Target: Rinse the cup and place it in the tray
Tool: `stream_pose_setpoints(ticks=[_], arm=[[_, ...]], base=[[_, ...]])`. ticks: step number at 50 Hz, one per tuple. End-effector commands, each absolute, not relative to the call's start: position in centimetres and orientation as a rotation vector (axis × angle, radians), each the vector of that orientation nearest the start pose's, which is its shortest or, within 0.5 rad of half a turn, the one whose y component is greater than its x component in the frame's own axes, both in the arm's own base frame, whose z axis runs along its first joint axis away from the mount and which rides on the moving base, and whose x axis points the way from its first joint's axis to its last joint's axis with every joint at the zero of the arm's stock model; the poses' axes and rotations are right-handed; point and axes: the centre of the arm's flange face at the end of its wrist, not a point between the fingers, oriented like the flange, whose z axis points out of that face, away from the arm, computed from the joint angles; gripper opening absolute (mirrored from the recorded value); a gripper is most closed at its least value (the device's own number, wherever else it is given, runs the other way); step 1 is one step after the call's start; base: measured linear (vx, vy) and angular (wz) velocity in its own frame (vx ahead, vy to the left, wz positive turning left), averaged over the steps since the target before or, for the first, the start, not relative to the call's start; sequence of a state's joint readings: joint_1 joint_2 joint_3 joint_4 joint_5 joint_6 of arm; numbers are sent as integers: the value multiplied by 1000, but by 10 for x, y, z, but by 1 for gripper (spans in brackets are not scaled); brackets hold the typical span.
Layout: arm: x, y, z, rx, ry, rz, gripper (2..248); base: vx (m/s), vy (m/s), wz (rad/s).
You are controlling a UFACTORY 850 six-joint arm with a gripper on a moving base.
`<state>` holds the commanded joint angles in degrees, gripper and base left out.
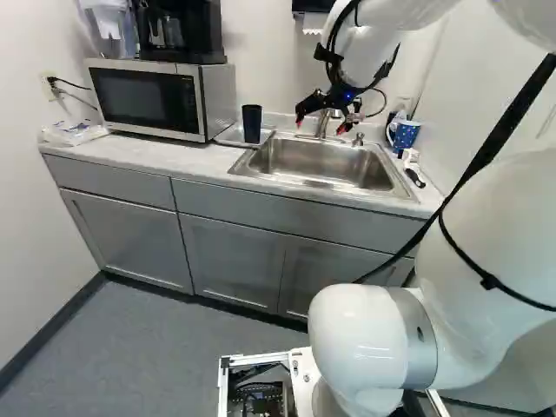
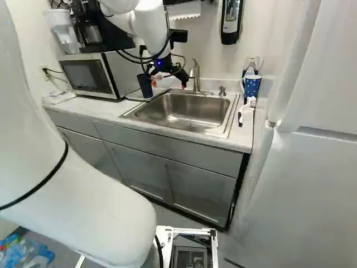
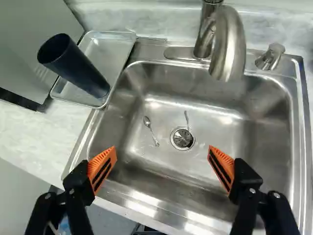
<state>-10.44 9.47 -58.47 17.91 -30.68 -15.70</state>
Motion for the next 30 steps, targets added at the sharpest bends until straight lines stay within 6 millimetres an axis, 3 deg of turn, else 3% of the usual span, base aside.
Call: stream_pose_setpoints(ticks=[16, 30], arm=[[417, -90, 657, -2883, 269, -1038, 247], [417, -90, 657, -2883, 272, -1038, 247]], base=[[0, 0, 0], [0, 0, 0]])
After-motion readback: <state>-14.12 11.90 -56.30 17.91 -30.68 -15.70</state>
